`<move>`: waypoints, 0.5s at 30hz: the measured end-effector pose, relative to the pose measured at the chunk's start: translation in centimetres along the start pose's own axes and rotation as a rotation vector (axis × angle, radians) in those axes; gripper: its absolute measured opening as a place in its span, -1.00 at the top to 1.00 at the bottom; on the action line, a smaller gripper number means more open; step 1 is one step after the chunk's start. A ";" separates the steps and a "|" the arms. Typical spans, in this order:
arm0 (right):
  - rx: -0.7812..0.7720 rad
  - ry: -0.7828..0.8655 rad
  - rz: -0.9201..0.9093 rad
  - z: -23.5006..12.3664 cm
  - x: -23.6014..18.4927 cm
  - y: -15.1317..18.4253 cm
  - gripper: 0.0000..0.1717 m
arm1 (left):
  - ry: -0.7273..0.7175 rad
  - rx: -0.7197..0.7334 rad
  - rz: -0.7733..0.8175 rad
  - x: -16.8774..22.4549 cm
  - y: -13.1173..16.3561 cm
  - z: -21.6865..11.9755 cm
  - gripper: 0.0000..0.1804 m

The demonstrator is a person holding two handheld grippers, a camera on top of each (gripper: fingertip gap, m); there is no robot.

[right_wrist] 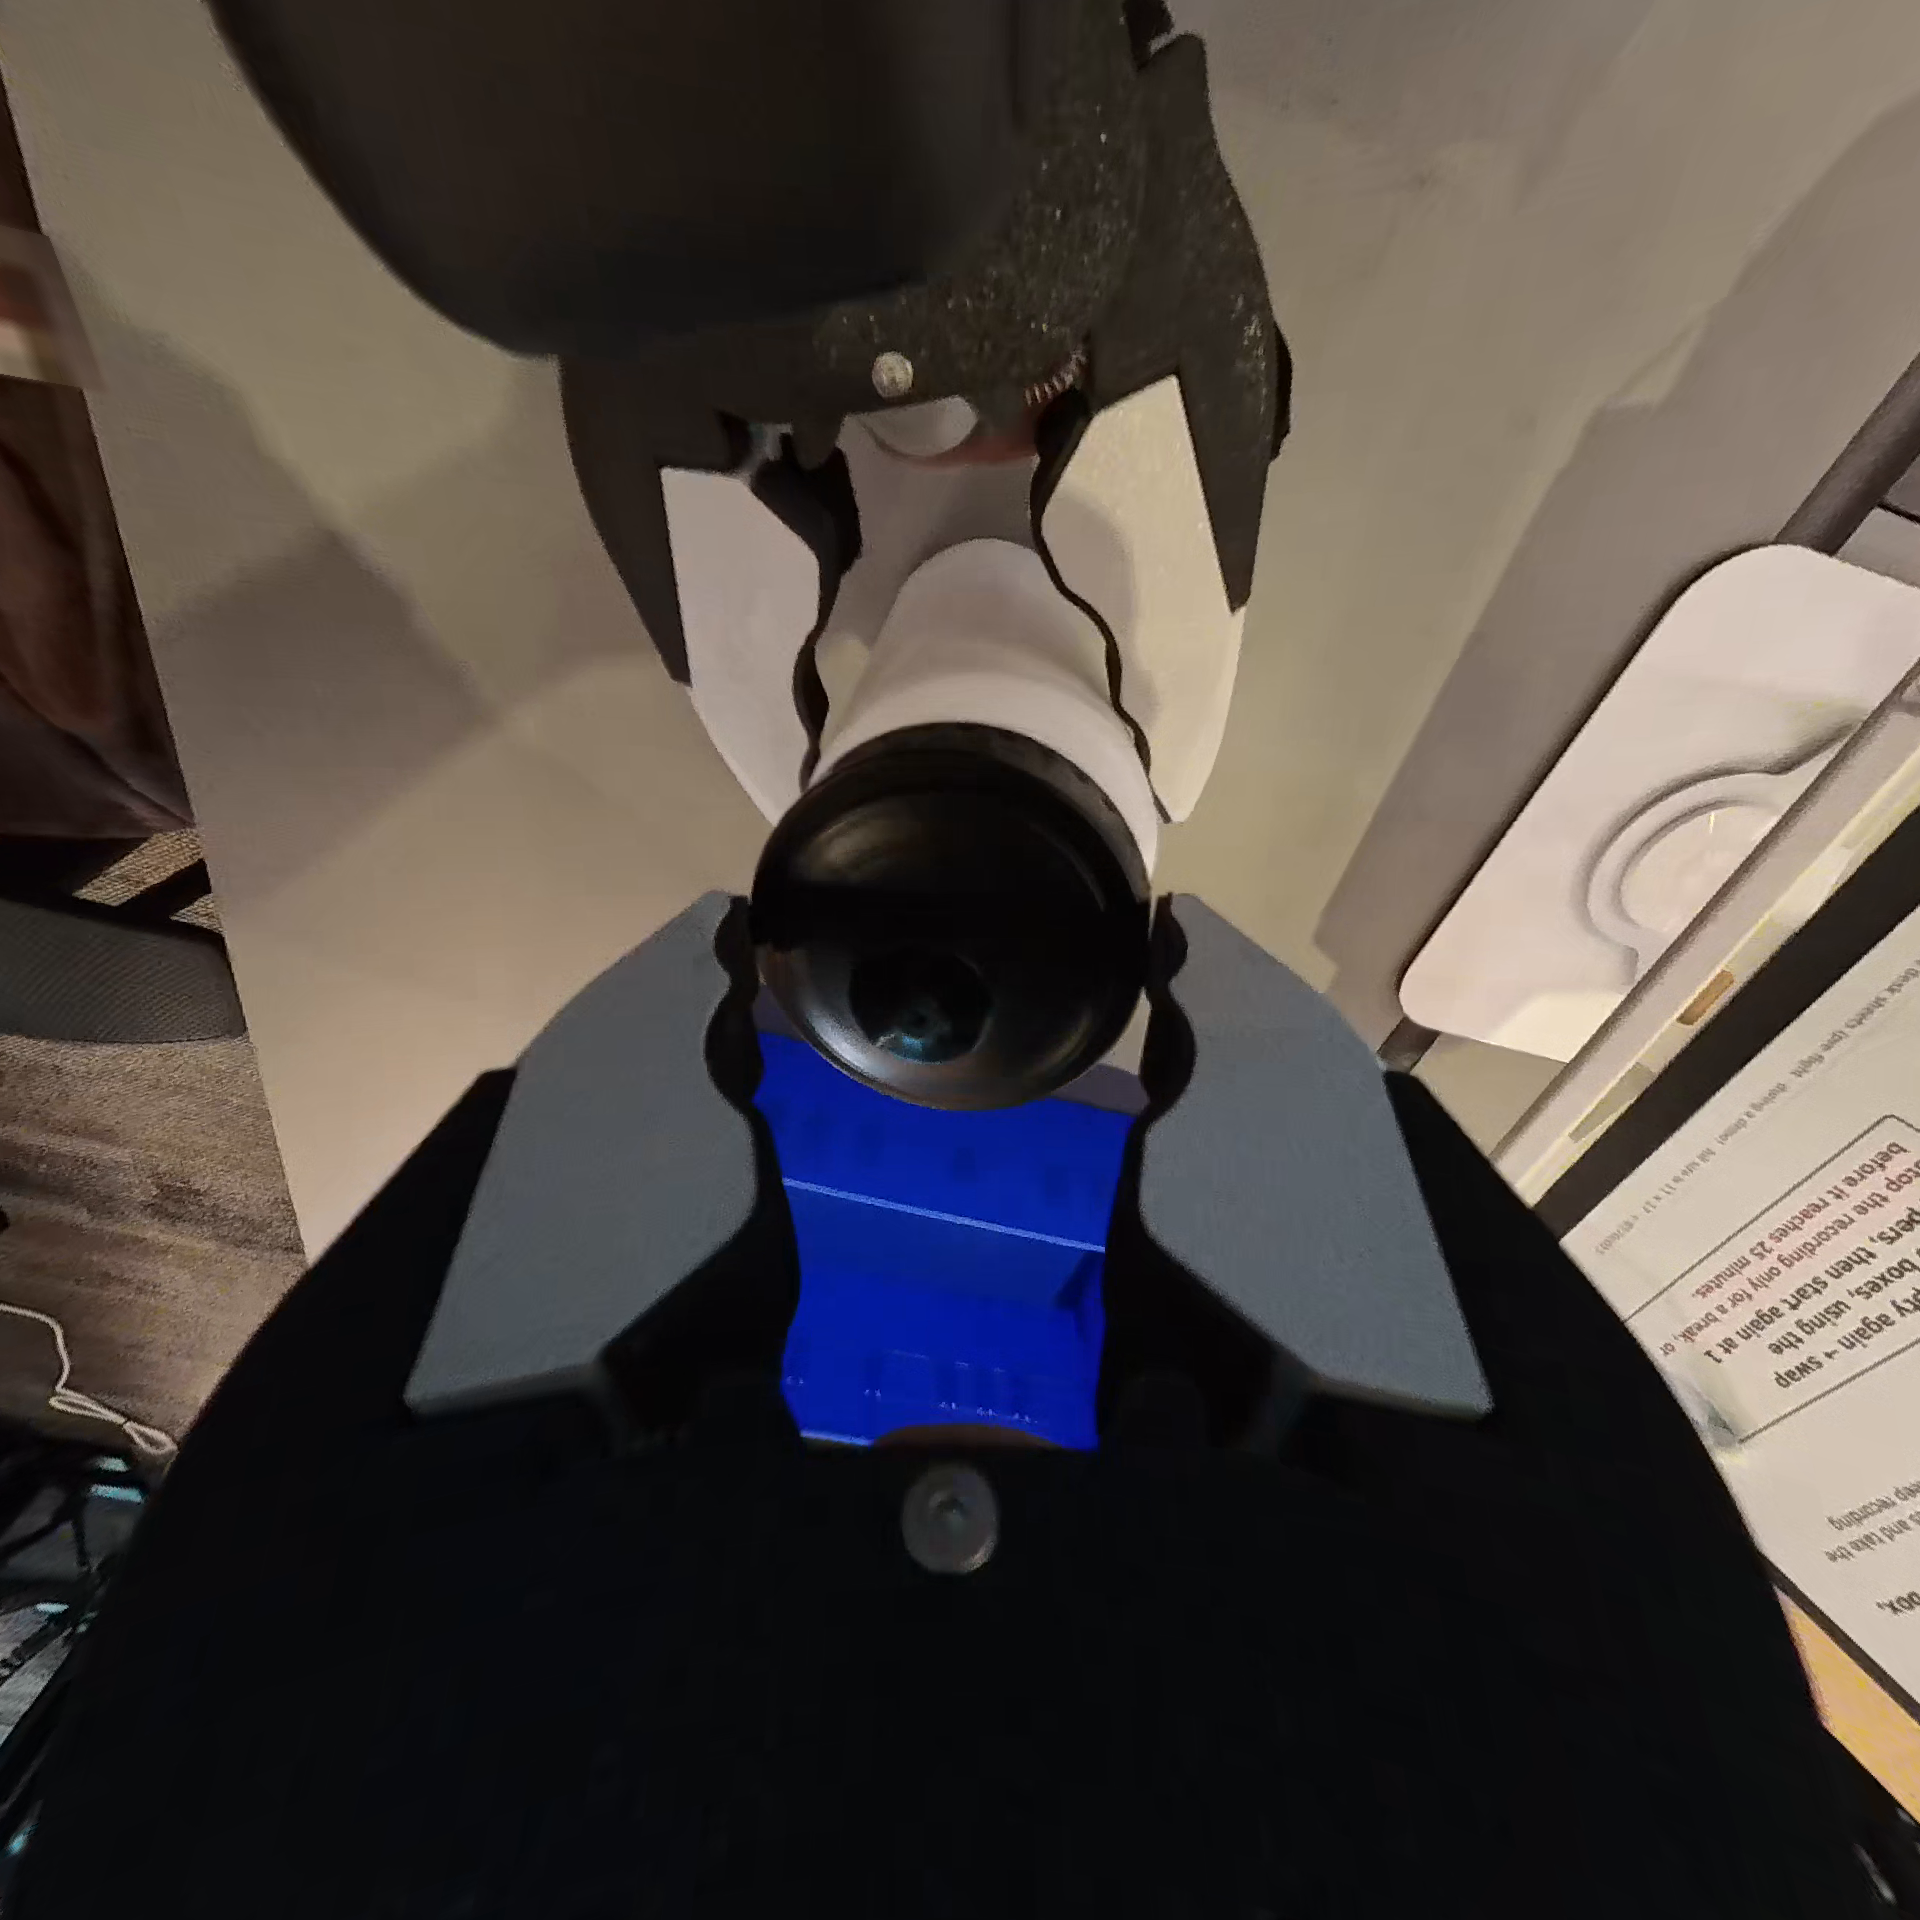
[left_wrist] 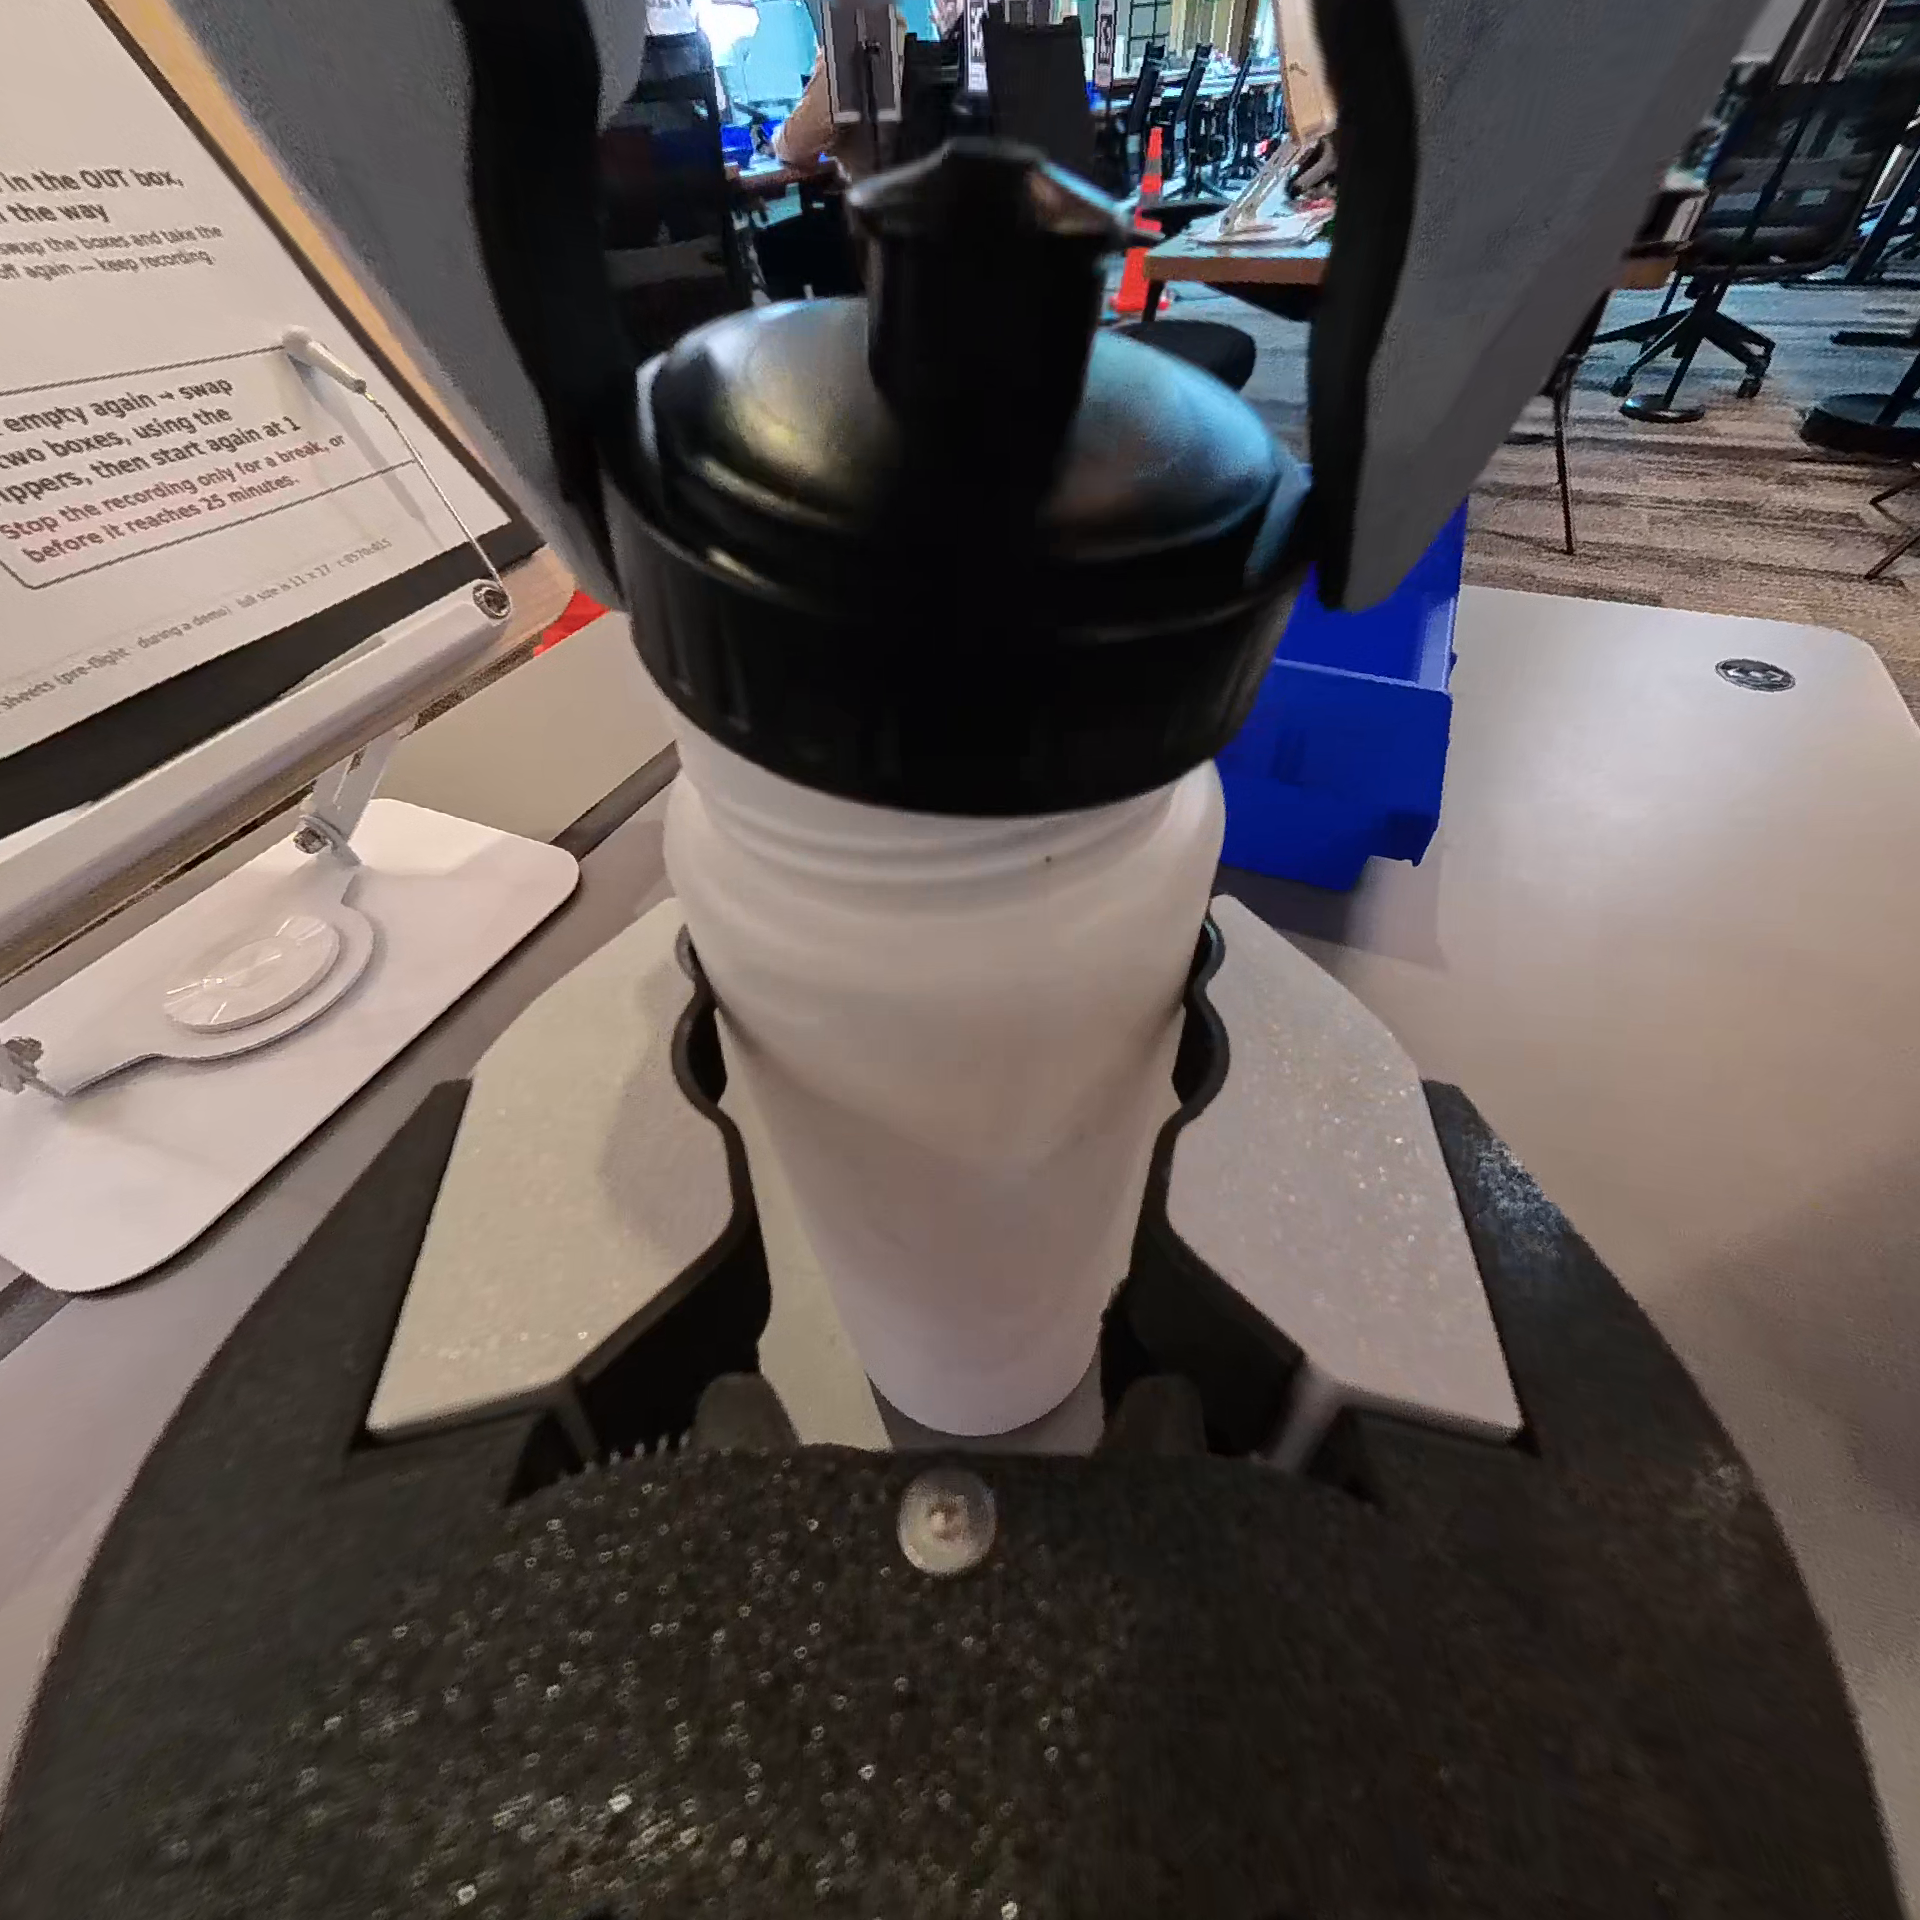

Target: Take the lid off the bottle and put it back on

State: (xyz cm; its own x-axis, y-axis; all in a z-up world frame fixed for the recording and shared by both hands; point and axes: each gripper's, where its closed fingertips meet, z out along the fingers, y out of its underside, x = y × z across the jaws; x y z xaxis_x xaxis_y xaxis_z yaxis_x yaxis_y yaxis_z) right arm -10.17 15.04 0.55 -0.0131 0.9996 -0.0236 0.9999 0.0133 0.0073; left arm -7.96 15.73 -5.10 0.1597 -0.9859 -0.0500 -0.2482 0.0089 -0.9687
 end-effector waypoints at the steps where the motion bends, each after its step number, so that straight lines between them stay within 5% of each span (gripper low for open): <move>1: 0.000 0.002 0.002 0.1 0.1 0.0 0.16 | 0.000 0.000 0.000 0.0 0.0 0.0 0.05; 15: -0.015 -0.028 0.170 1.2 -0.1 0.4 0.16 | -0.001 0.001 0.007 0.1 0.0 0.0 0.05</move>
State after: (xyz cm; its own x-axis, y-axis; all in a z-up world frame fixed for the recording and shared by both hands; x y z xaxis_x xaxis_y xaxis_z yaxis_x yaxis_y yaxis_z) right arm -9.72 14.92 -0.66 0.1563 0.9865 -0.0485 0.9875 -0.1551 0.0282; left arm -7.90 15.62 -5.09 0.1585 -0.9857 -0.0574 -0.2489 0.0163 -0.9684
